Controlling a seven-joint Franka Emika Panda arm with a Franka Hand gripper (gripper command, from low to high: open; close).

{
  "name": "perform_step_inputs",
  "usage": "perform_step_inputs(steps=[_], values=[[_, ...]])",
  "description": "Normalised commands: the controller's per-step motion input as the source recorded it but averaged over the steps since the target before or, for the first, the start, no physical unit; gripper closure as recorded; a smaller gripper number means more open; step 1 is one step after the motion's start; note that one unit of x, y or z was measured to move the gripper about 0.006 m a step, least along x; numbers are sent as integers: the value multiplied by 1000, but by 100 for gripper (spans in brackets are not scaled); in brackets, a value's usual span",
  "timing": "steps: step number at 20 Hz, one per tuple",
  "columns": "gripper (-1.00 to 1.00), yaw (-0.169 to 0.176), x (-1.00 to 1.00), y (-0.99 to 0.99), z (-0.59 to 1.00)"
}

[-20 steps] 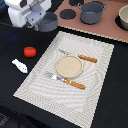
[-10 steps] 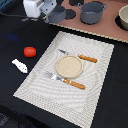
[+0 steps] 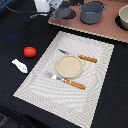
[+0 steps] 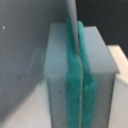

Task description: Place the pan onto the stove and place the fish and sausage into the pan.

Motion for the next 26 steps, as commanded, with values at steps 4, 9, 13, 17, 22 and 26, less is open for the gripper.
perform_step_inputs(steps=[4, 9, 13, 17, 22, 26], values=[[100, 13, 544, 631, 168], [100, 17, 493, 568, 61], [100, 35, 273, 462, -141], [100, 44, 203, 497, -146], [100, 44, 251, 537, -129], [100, 20, 376, 429, -47]])
